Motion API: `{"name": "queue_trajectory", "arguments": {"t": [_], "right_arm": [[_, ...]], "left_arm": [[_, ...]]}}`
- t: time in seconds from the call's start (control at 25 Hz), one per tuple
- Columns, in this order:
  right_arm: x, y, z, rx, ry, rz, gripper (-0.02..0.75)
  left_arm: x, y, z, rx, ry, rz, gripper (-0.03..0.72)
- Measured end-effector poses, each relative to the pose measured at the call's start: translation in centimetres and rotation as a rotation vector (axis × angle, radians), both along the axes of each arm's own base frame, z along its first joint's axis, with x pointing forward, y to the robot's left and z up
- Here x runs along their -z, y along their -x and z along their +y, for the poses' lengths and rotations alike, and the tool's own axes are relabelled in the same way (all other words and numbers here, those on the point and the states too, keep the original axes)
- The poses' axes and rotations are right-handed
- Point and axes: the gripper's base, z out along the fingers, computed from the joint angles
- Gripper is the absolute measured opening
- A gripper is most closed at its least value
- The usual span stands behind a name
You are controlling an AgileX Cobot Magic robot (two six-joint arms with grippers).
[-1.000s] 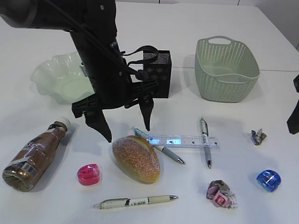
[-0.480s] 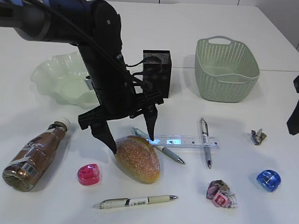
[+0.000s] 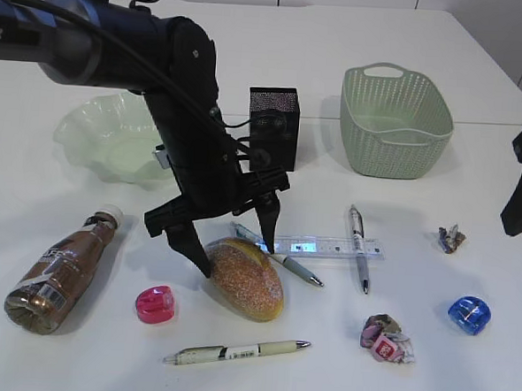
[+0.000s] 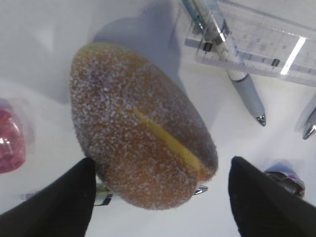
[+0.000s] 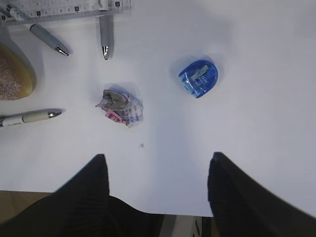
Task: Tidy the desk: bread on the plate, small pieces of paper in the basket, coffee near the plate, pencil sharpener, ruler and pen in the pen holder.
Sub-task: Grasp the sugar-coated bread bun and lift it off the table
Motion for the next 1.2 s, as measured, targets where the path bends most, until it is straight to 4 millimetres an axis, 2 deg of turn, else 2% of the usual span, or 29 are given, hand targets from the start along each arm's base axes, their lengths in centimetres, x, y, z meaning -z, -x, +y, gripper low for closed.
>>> {"name": "queue_trajectory", "arguments": {"t": [1.04,1.2], "right_arm": [[0.0,0.0,0.0,-0.008,0.002,-0.002,0.496],[0.0,0.0,0.0,-0.008,0.002,-0.002,0.496]], "left_arm": [[1.8,0.2,-0.2,0.027,-0.009,0.081,0.575],[2.0,0.2,-0.2,0.025,-0.008,0.086,0.504]]}}
